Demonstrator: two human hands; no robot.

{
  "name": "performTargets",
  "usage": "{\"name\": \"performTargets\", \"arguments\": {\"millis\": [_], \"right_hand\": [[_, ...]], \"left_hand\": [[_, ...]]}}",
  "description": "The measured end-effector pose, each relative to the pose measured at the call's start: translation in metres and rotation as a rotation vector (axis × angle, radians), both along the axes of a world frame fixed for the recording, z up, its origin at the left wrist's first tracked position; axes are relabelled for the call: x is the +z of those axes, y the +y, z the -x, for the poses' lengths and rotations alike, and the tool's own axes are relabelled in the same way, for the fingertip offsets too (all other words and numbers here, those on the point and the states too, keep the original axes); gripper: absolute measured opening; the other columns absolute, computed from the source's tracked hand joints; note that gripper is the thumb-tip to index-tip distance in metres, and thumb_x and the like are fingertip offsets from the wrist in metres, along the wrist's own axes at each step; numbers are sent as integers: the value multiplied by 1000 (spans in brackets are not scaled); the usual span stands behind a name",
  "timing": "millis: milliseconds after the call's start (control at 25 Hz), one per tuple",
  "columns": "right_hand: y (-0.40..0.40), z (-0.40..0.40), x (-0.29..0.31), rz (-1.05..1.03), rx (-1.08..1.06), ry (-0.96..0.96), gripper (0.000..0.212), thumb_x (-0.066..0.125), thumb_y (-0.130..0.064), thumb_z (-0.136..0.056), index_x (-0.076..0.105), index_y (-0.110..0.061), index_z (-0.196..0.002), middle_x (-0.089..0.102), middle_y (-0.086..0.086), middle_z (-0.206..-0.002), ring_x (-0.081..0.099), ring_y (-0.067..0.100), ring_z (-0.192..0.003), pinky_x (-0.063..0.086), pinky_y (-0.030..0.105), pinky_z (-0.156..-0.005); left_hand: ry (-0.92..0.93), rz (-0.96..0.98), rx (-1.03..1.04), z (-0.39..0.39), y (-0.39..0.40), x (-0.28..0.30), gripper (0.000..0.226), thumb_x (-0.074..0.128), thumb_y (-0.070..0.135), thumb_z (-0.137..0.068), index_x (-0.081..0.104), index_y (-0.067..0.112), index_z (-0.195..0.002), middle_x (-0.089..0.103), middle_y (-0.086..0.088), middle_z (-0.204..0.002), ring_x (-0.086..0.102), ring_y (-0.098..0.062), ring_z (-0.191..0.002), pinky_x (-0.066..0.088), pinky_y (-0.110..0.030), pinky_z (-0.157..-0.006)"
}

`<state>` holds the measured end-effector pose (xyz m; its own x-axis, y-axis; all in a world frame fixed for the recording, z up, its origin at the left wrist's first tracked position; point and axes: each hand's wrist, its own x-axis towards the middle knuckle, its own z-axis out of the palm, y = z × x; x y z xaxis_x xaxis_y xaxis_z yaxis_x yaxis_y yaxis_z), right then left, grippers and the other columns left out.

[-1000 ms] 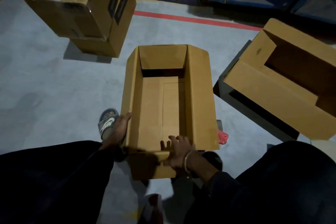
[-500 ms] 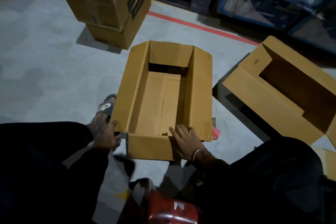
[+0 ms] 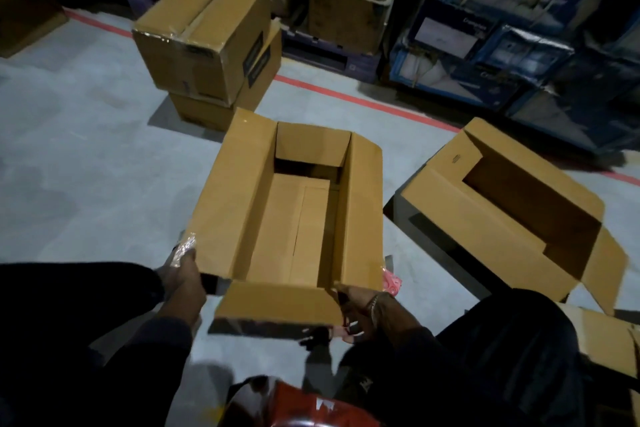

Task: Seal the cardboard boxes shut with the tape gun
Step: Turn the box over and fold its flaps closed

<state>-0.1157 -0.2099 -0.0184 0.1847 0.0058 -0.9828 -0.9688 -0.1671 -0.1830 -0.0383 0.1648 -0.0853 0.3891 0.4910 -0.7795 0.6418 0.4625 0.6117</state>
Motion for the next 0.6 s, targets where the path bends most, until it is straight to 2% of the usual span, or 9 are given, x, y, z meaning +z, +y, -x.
{"name": "performTargets", "arguments": {"millis": [40, 80, 160, 200, 240, 360, 480, 560, 600], "right_hand": [[-3, -8, 14, -100, -138, 8, 70, 46, -77, -92, 65, -11, -105, 69, 7, -93, 68, 23, -63, 51, 29, -62], [-8, -19, 20, -162, -284, -32, 69, 40, -72, -97, 65, -9, -111, 72, 10, -100, 69, 23, -65, 49, 28, -62], [-8, -36, 21, -176, -426, -139, 70, 36, -68, -100, 64, -8, -125, 74, 12, -119, 74, 27, -92, 52, 34, -81], [-5, -41, 25, -158, -439, -171, 67, 38, -67, -100, 65, -11, -127, 74, 11, -120, 72, 28, -105, 50, 38, -90], [0, -43, 21, -121, -429, -197, 62, 42, -66, -99, 66, -14, -125, 75, 10, -118, 70, 27, -110, 50, 39, -91], [9, -39, 7, -11, -335, -237, 44, 57, -53, -97, 68, -18, -122, 77, 9, -113, 70, 23, -94, 50, 32, -75], [14, -41, 4, -5, -381, -282, 16, 60, -29, -98, 69, -23, -109, 77, 12, -105, 67, 25, -79, 48, 29, -66], [15, -48, -4, 39, -436, -331, 11, 62, -20, -96, 71, -13, -95, 73, 14, -88, 65, 24, -68, 49, 29, -61], [15, -51, -10, 126, -454, -388, 13, 63, -19, -93, 73, -11, -90, 73, 14, -82, 66, 24, -65, 53, 31, -61]], "left_hand": [[27, -67, 45, 5, 2, 11, 74, 66, 63, -75, 67, 12, -128, 69, -3, -106, 70, -27, -97, 55, -51, -99], [28, -125, 75, 5, 3, 19, 77, 64, 63, -76, 65, 10, -131, 69, -3, -113, 70, -28, -105, 55, -53, -98], [106, -319, 77, 6, -5, 49, 74, 59, 65, -79, 69, 5, -122, 71, -10, -113, 70, -37, -108, 56, -52, -92], [145, -464, 46, 8, -18, 73, 65, 58, 61, -83, 73, 5, -114, 73, -15, -110, 70, -42, -104, 56, -50, -89], [120, -623, -16, 8, -29, 85, 53, 57, 54, -87, 76, 9, -108, 74, -17, -107, 69, -45, -100, 56, -49, -87], [-71, -884, -318, 12, -70, 114, 40, 53, 50, -90, 75, 18, -97, 74, -15, -91, 68, -43, -85, 59, -47, -79], [-209, -893, -729, 16, -101, 87, 35, 49, 52, -85, 67, 22, -82, 69, 1, -71, 68, -30, -71, 59, -38, -67], [-180, -923, -1010, 19, -120, 62, 21, 64, 48, -82, 69, 28, -85, 70, 4, -84, 69, -25, -84, 57, -35, -71], [-145, -944, -1135, 23, -128, 49, 25, 73, 50, -82, 70, 30, -98, 69, 2, -98, 65, -26, -98, 56, -38, -78]]}}
